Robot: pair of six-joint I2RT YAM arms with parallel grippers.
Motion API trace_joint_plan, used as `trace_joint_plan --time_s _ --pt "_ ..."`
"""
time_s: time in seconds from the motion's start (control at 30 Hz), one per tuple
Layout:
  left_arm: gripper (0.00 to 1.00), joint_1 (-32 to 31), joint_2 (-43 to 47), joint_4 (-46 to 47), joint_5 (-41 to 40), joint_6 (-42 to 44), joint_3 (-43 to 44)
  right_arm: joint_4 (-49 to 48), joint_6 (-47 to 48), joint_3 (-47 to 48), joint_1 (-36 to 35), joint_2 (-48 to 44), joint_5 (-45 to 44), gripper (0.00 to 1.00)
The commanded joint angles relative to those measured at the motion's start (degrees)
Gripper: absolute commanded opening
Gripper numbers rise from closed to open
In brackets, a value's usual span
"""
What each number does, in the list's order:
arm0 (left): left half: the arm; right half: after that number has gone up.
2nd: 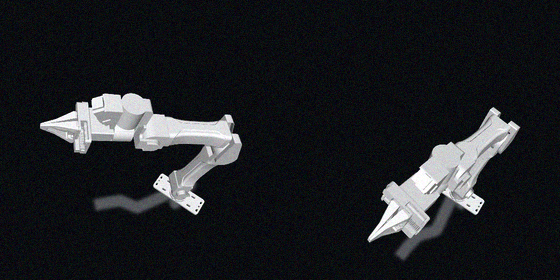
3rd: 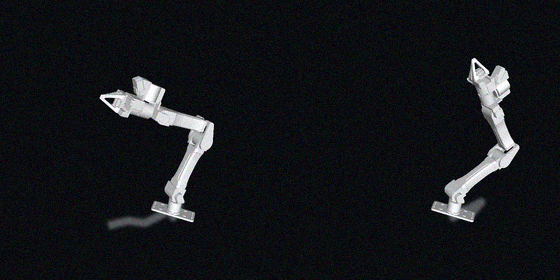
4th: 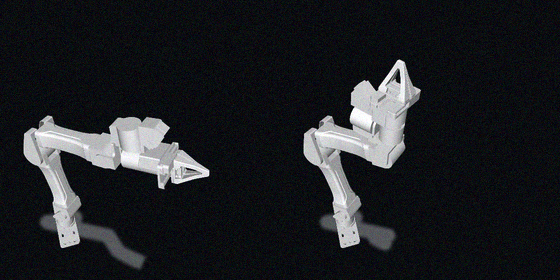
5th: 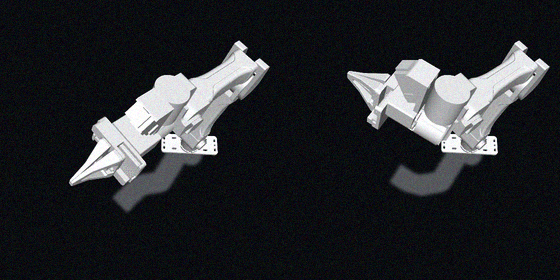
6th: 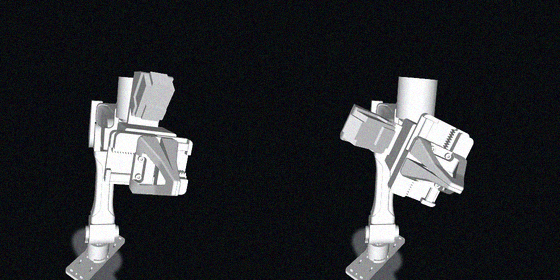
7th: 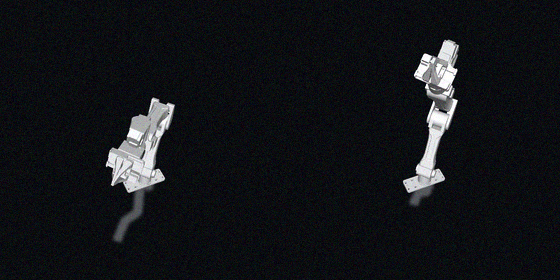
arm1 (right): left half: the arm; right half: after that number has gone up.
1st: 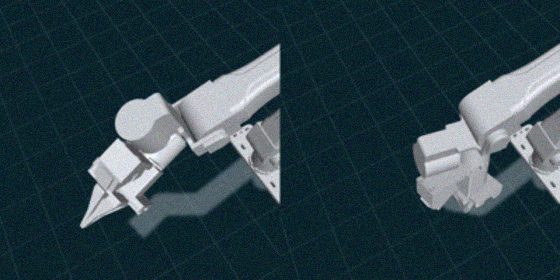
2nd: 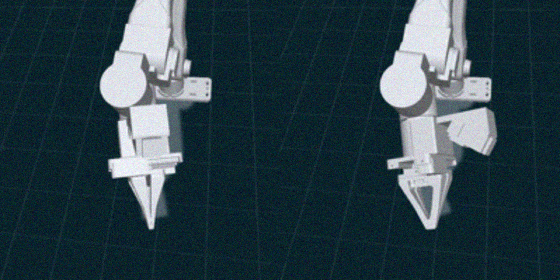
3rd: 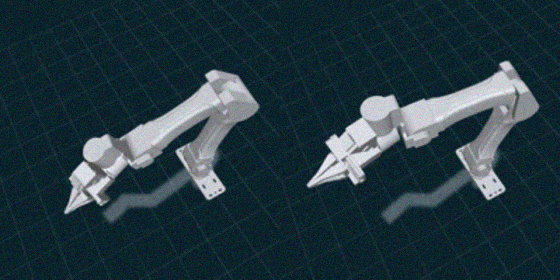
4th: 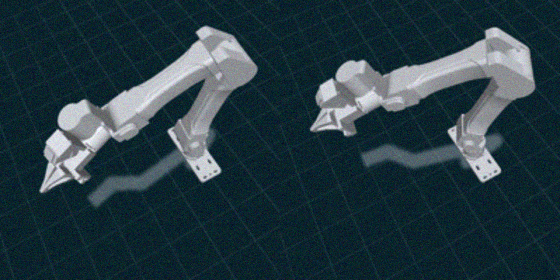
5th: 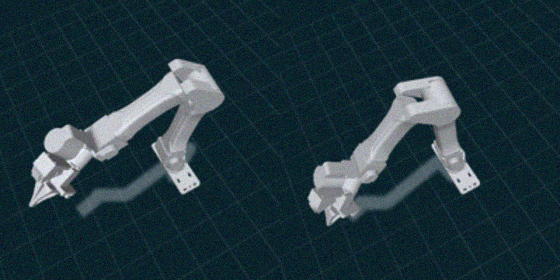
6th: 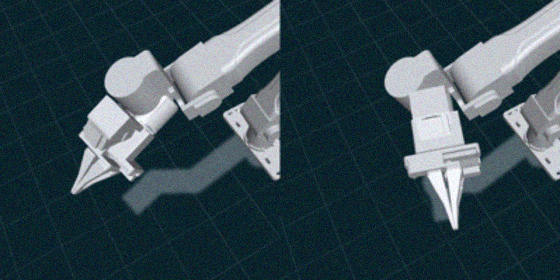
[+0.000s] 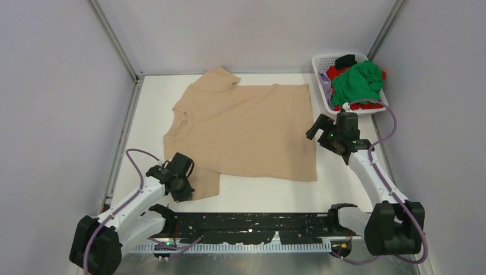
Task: Fold and stack the t-shirts
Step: Grab the side of the flattened tshirt closest away from the robot with both arms
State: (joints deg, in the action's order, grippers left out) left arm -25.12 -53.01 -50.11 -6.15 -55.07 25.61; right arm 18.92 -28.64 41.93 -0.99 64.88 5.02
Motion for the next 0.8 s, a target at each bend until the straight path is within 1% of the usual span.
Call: trace_joint_plan --time_s 0.0,0.13,0.2,0.27,0.43,0.53,0.57,0.6,0.77 --pt "0.0 -0.2 0.0 1.1 2.2 1.4 1.4 12.8 -1.6 0.0 0.1 -4.6 -2.7 0.98" --pt "0.0 -0.2 2.0 0.1 3.4 1.8 1.0 20.4 -5.1 -4.4 0.2 -9.3 -4.0 0.98" --pt "0.0 -0.2 2.7 -0.4 4.3 2.3 0.9 21.7 -6.9 -7.0 0.2 -12.1 -3.8 0.99" --pt "0.0 -0.2 3.4 -1.5 4.5 3.1 0.8 22.8 -8.5 -8.9 0.2 -14.6 -3.4 0.97" --pt "0.0 -0.2 4.0 -2.2 5.3 5.0 0.7 24.9 -10.3 -12.8 0.1 -18.3 -1.9 0.82" --pt "0.0 -0.2 3.2 -1.0 5.9 5.7 0.6 23.9 -10.7 -15.2 0.1 -18.1 -0.4 0.71" --pt "0.0 -0.2 2.8 -0.9 5.9 5.9 0.7 22.8 -11.1 -15.7 0.0 -17.4 -0.2 0.69" --pt "0.0 -0.2 2.6 -0.8 5.9 6.2 0.8 22.0 -11.3 -16.6 -0.1 -17.0 0.4 0.65" --pt "0.0 -0.1 2.1 -1.0 5.9 6.1 0.4 15.1 -12.0 -18.3 -1.3 -12.3 1.4 0.57"
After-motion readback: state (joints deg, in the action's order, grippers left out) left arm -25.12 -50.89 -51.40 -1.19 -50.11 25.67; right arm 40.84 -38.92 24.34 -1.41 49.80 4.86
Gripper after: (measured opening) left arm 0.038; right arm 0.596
